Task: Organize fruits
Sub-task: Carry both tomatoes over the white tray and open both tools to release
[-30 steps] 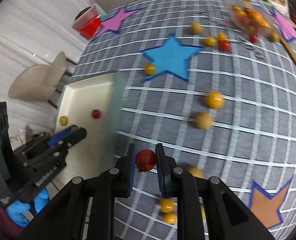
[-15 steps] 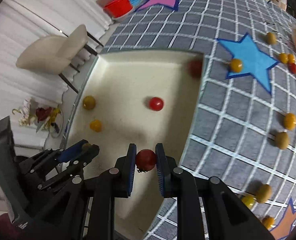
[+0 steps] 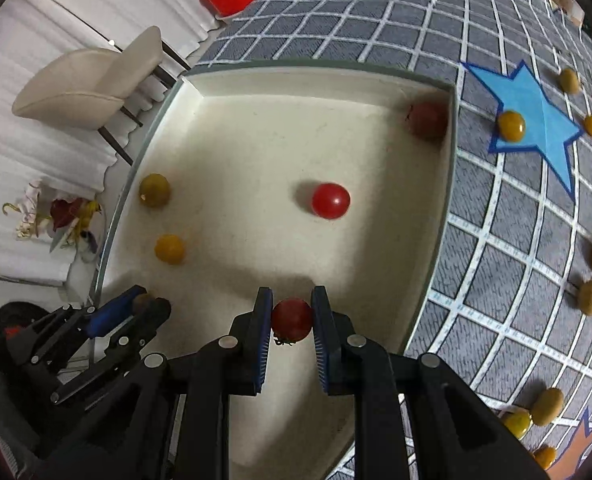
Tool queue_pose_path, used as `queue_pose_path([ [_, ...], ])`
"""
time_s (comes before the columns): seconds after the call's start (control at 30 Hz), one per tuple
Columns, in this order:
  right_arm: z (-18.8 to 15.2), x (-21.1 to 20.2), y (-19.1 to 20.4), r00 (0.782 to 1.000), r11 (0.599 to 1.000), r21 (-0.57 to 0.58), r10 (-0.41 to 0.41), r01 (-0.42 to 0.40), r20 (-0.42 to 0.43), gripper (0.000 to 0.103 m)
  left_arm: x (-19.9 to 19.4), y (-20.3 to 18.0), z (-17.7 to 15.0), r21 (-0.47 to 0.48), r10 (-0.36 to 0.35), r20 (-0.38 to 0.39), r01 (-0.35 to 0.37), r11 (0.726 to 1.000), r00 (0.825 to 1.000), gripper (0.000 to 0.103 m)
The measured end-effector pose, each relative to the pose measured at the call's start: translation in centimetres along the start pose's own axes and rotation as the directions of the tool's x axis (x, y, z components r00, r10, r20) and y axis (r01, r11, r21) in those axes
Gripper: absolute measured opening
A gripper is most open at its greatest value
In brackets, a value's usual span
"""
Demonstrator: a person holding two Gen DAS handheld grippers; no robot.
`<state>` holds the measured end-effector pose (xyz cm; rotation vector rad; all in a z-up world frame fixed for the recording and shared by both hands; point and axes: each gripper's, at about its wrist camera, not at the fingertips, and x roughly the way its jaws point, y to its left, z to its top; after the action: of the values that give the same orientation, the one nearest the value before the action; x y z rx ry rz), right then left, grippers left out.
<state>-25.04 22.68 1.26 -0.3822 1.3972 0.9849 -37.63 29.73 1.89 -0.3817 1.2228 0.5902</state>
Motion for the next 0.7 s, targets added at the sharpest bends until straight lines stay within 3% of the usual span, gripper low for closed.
queue_pose_path([
  [0.2,0.6,0.2,0.3,1.0,1.0,-0.011,0.002,-0.002,-0.003,0.024,0.0,-0.3,0.2,0.028,0.017,0.003,-0.017,0.999,1.0,0.026],
  [0.23,0.7,0.2,0.2,1.0,1.0,-0.009,0.009,-0.009,-0.005,0.03,0.0,-0.4,0.3,0.032,0.026,0.005,-0.026,0.999,1.0,0.033],
  [0.27,0.7,0.2,0.2,1.0,1.0,-0.006,0.015,-0.015,-0.004,0.043,-0.1,-0.4,0.3,0.037,0.036,0.01,-0.036,0.999,0.999,0.065],
  [0.3,0.7,0.1,0.2,1.0,1.0,-0.005,0.011,-0.011,0.001,0.051,-0.4,-0.4,0.2,0.035,0.045,0.027,-0.046,0.998,0.999,0.08],
  [0.33,0.7,-0.1,0.0,1.0,1.0,-0.003,0.008,-0.008,0.007,0.063,-0.6,-0.5,0.2,0.034,0.04,0.045,-0.042,0.999,0.998,0.08],
  [0.5,0.7,-2.0,-0.5,0.998,0.999,0.027,0.041,-0.042,0.049,0.071,-0.8,-1.1,0.7,0.074,0.044,0.021,-0.045,0.996,0.999,0.08],
  [0.7,0.0,-6.4,-3.5,0.991,0.995,0.094,0.017,-0.029,0.129,0.075,-2.9,-3.3,2.9,0.138,0.015,0.067,-0.024,0.99,0.998,0.08],
])
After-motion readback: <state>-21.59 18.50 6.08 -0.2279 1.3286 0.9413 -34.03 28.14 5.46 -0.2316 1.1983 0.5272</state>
